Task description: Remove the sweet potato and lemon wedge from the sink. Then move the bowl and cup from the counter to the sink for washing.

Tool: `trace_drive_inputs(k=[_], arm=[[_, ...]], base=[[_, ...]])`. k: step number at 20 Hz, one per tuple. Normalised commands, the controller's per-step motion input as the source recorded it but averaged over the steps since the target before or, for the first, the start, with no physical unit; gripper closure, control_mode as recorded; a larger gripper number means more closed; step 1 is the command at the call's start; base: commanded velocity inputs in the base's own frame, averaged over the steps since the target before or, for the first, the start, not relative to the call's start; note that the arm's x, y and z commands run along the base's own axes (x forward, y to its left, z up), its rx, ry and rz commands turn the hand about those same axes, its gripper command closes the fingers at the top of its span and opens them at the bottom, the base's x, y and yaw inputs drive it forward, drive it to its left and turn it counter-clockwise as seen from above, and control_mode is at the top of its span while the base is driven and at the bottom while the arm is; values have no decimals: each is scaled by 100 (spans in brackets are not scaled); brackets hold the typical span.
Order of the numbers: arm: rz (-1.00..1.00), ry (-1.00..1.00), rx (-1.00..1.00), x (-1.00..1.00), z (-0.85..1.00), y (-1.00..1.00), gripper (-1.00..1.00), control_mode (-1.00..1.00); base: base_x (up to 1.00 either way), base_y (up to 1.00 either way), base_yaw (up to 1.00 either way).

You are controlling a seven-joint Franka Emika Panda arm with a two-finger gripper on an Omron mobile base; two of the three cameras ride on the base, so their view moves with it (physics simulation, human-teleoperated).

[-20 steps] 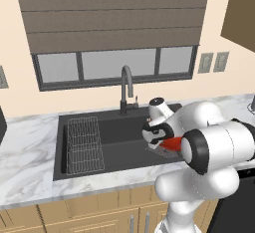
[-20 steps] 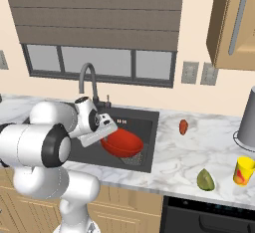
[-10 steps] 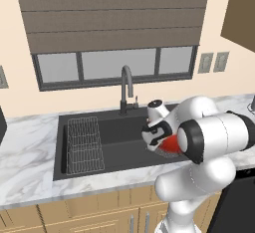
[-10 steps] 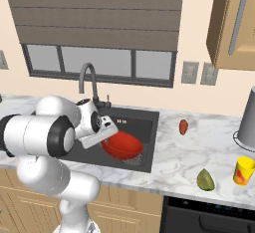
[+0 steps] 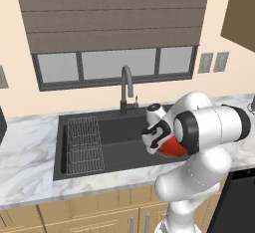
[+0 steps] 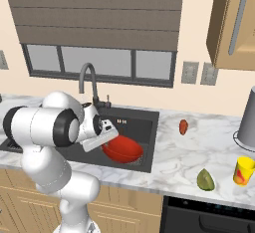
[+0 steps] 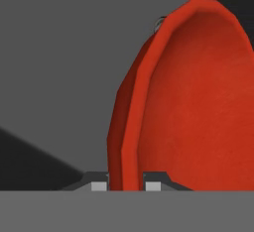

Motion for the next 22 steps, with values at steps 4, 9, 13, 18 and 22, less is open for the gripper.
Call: trace_drive_inputs(k=[4, 9, 13, 18, 22], arm=[[0, 3, 0, 3, -19, 1, 100, -100], [0, 1, 0, 4, -16, 1, 100, -100], [0, 0, 0, 4, -16, 0, 100, -100], [0, 1, 0, 4, -17, 0, 100, -100], [0, 0, 0, 4, -19, 2, 100, -100]], base=[[0, 0, 0], [0, 0, 0], [0, 0, 0], [0, 0, 0], [0, 0, 0]])
